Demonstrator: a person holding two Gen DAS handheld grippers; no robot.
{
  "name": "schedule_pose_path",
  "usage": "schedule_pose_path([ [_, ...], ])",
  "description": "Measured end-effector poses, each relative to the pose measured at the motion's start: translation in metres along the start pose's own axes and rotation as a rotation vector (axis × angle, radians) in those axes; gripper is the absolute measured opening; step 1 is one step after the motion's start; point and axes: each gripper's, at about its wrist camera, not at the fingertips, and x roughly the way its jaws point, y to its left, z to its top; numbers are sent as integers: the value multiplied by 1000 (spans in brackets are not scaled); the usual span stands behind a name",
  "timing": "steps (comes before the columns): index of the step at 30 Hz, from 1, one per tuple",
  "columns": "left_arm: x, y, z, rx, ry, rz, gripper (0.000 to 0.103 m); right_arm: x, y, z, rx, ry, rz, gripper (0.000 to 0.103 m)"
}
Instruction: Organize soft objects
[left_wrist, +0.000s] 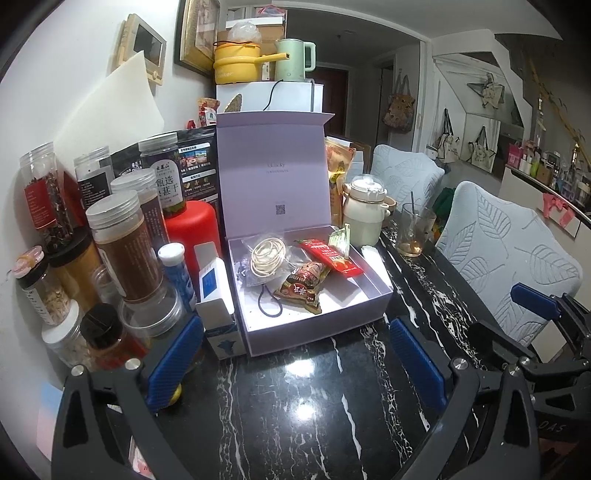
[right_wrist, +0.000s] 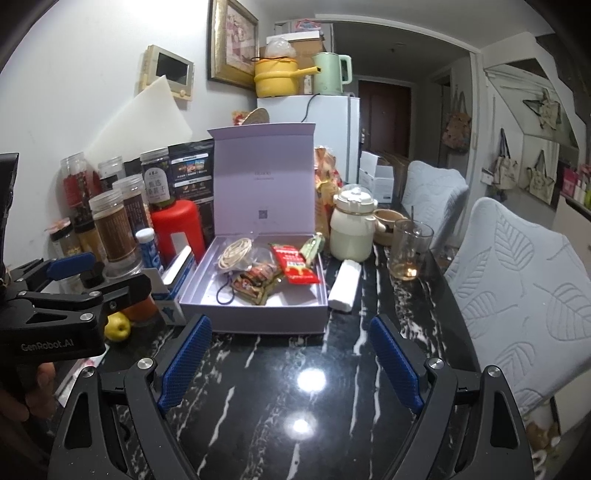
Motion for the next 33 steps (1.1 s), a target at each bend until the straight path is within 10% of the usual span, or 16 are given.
schedule_pose_path([
  [33, -5, -2, -4, -11, 29, -25, 103, -7, -7, -5, 19, 5, -13, 89],
])
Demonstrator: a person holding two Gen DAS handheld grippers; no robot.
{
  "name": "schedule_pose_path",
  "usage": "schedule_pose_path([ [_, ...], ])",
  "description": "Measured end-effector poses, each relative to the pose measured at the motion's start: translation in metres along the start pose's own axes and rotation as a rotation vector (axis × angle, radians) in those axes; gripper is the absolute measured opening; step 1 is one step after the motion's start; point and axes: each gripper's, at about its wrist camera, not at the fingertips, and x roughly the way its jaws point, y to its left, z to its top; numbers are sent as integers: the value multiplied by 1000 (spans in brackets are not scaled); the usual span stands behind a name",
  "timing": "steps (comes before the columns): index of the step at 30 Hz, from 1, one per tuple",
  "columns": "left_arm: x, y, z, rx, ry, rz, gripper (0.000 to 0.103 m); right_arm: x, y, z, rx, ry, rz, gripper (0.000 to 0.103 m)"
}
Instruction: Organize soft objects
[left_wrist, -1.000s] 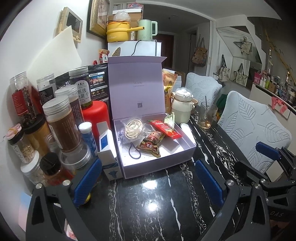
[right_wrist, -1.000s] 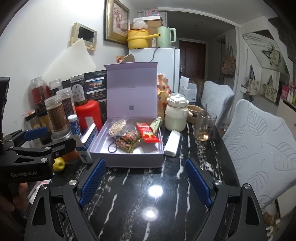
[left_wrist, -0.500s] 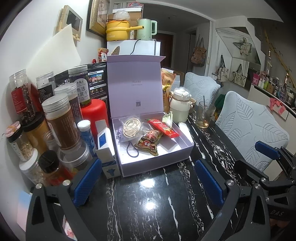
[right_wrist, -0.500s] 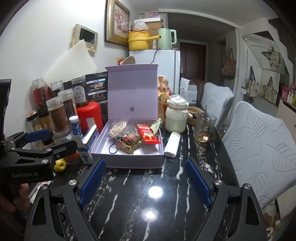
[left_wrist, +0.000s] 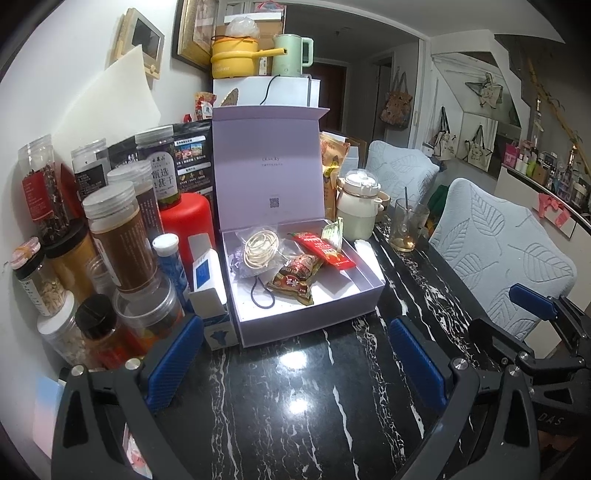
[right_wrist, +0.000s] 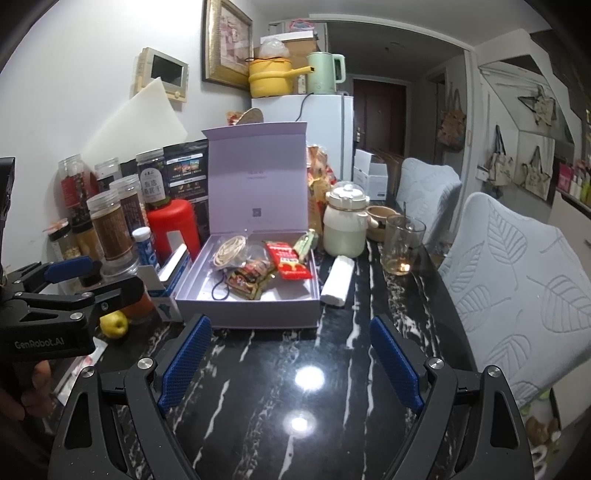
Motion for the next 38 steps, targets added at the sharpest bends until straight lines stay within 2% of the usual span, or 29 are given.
schedule_pose_path([
  [32, 14, 3, -5, -4, 44, 43, 103, 9, -4, -6, -3, 35, -27, 89],
  [38, 23, 6, -8, -23, 77, -15, 103, 15, -4, -8, -2, 49, -26, 89],
])
